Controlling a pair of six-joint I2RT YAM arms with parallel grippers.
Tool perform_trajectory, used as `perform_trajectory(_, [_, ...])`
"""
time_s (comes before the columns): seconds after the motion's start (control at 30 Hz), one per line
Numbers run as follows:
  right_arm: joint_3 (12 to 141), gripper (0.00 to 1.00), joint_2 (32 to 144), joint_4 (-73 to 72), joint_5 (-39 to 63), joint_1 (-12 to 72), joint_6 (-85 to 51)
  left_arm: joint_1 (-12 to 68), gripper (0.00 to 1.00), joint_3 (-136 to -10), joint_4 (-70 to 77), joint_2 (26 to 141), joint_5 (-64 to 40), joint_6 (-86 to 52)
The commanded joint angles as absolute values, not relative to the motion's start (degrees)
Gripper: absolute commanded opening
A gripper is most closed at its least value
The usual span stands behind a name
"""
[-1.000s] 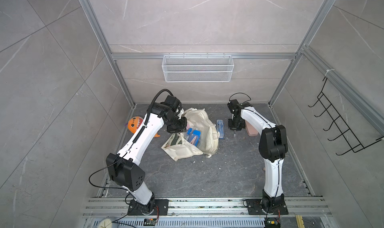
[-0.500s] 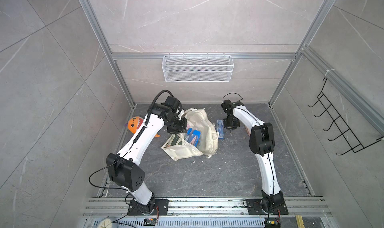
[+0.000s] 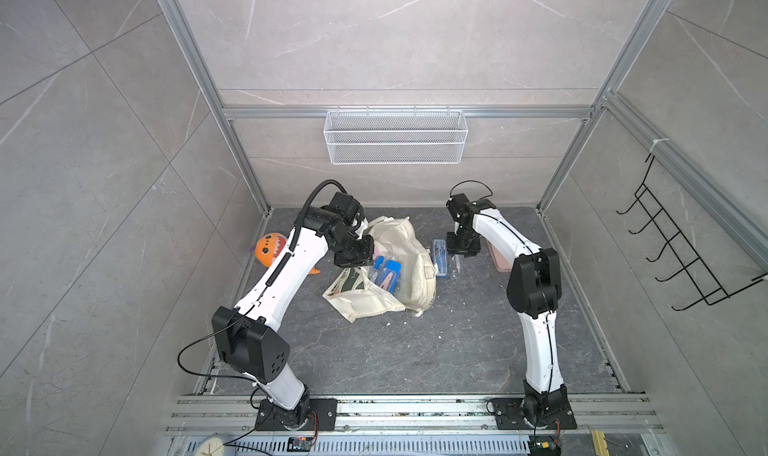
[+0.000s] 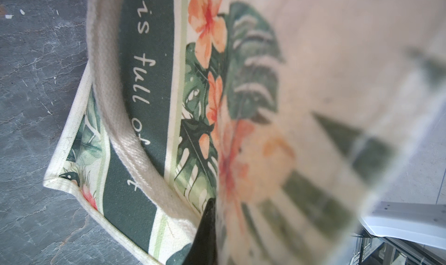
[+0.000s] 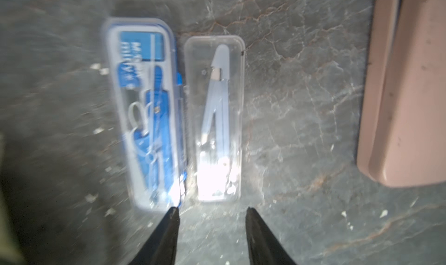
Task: Take out the compass set from the canvas bag
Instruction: Place the compass set at the center of the board, then pick up the compass set from the canvas bag.
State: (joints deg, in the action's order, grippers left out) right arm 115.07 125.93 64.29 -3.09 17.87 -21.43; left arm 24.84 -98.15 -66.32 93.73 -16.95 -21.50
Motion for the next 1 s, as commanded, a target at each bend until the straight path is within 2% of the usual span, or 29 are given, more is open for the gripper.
perform_trajectory(0.0, [109.24, 0.48, 117.42, 59.94, 0.86, 18.08, -25.2, 24.95, 0.0, -98.43, -64.62, 91.41, -18.37, -21.67])
perform_trajectory(0.23, [93.54, 0.47, 102.07, 49.43, 6.59, 18.56, -33.54, 24.96, 0.0, -96.61, -62.61, 89.18, -17.91, -21.02])
perform_trajectory(0.43, [87.78, 0.47, 93.68, 45.36, 10.11, 22.88, -40.79, 25.03, 0.0, -95.33, -62.92, 88.44, -17.92, -20.66])
perform_trajectory(0.7, [87.62, 0.46, 88.62, 43.75, 7.13, 34.23, -45.01, 25.0, 0.0, -92.99, -61.25, 87.19, -18.94, -20.2])
perform_trajectory(0.97, [86.99, 0.44, 90.15, 41.61, 6.62, 44.36, -47.31, 24.98, 0.0, -93.17, -60.19, 87.8, -19.27, -20.78])
